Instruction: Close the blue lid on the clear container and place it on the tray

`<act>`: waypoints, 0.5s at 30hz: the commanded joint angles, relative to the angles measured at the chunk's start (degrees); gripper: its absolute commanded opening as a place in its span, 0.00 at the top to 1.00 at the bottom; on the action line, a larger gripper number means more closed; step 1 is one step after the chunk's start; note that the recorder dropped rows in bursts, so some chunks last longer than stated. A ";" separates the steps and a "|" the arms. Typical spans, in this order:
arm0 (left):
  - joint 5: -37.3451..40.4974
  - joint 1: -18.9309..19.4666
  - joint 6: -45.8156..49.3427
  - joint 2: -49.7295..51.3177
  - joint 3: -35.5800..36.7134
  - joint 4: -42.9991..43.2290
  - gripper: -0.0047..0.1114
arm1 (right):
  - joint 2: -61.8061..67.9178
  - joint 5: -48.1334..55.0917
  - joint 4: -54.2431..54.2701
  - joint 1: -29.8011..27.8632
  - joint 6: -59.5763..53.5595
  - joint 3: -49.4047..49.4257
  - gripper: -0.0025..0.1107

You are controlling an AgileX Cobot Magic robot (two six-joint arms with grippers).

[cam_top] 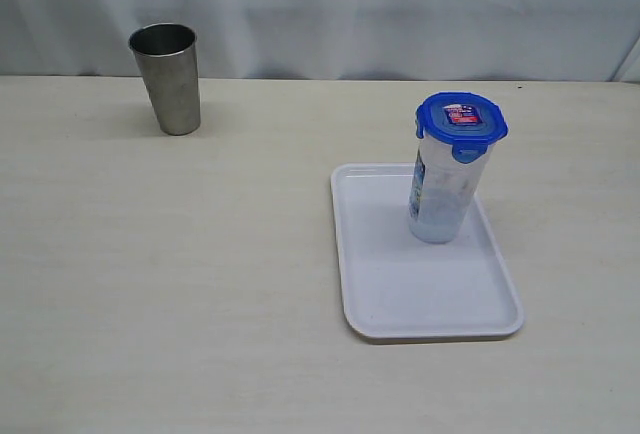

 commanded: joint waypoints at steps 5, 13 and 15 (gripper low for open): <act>0.12 0.21 0.04 -0.12 0.19 -0.13 0.96 | -0.24 -3.91 3.61 -0.85 -13.09 1.54 0.94; 0.12 0.21 0.04 -0.12 0.19 -0.13 0.96 | -0.24 -18.71 9.54 -11.23 -21.10 12.87 0.94; 0.12 0.21 0.04 -0.12 0.19 -0.13 0.96 | -0.24 -18.87 9.54 -16.37 -20.45 17.23 0.94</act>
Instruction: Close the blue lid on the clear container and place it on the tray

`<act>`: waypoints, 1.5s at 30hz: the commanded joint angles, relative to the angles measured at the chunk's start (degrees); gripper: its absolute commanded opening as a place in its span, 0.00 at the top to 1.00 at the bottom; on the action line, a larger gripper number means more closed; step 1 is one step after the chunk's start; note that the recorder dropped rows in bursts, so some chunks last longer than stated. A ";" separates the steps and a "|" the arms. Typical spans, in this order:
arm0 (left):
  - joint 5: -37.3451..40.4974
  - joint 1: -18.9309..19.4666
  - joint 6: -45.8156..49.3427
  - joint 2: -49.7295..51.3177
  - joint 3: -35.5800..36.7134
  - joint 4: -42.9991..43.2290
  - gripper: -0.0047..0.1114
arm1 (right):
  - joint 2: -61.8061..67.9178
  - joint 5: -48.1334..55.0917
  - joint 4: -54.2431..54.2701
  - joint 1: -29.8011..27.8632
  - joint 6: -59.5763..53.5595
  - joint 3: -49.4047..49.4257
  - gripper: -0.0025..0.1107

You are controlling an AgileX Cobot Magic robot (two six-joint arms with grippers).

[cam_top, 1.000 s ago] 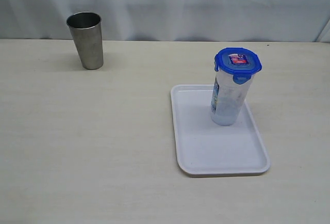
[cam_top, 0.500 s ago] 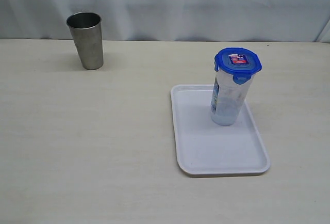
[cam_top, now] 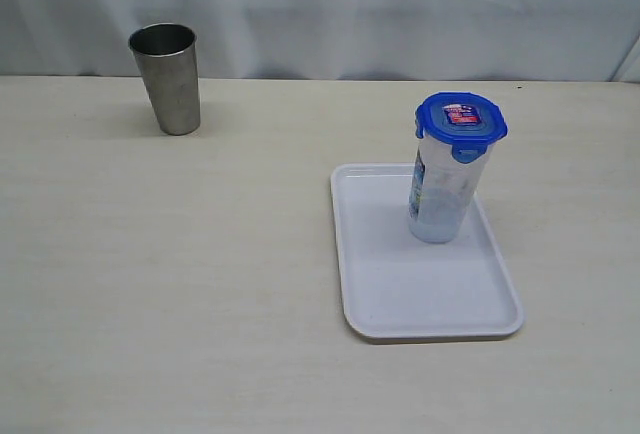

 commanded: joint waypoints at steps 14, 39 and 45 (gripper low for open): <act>0.07 0.21 0.04 -0.12 0.19 -0.13 0.96 | -0.35 5.93 -5.22 -19.16 9.76 24.99 0.94; 0.07 0.21 0.04 -0.12 0.19 -0.13 0.96 | -0.35 20.30 -8.52 -19.16 18.67 24.99 0.94; 0.07 0.21 0.04 -0.12 0.19 -0.13 0.96 | -0.35 20.55 -9.88 -19.16 18.67 24.99 0.94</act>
